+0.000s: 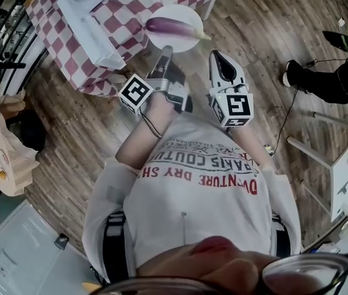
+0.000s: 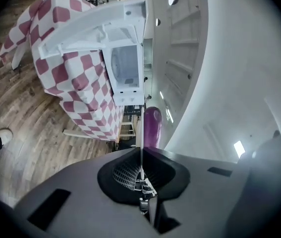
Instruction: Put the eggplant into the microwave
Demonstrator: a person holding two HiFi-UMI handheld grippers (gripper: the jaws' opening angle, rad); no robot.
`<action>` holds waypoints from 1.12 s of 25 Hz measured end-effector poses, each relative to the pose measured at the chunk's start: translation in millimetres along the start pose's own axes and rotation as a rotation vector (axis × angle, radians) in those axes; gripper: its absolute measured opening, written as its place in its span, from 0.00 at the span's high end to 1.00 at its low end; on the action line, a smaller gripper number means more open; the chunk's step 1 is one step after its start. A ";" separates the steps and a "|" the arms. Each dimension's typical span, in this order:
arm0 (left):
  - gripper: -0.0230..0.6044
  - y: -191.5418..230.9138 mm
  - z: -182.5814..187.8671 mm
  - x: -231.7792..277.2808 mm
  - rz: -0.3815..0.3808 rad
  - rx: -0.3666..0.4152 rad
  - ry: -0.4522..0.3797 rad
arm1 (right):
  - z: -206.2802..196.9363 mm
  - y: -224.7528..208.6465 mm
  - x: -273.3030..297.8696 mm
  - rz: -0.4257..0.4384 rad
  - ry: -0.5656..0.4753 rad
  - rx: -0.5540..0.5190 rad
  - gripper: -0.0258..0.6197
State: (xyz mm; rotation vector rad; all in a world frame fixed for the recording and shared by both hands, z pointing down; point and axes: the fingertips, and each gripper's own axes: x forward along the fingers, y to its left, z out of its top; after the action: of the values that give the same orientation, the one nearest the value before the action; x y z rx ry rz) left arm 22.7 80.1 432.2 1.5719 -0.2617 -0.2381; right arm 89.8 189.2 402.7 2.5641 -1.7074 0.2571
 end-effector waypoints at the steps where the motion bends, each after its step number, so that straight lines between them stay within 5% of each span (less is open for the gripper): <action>1: 0.91 1.7 8.9 12.9 0.009 -0.004 -0.005 | 2.8 -4.4 15.4 0.003 0.005 -0.004 0.92; 8: 0.91 14.4 49.9 96.9 0.028 -0.001 -0.014 | 8.4 -46.3 117.6 0.020 0.007 0.026 0.92; 20: 0.91 15.9 129.2 142.9 0.039 -0.027 -0.160 | 19.2 -32.3 228.5 0.174 0.022 0.013 0.92; 28: 0.91 33.6 181.6 165.5 0.097 -0.081 -0.371 | 27.7 -31.8 309.4 0.356 0.037 0.003 0.92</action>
State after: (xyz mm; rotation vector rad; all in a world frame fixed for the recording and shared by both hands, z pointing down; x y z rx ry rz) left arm 122.6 -144.5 464.5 1.4240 -0.6082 -0.4591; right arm 238.6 -84.2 428.3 2.2246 -2.1402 0.3181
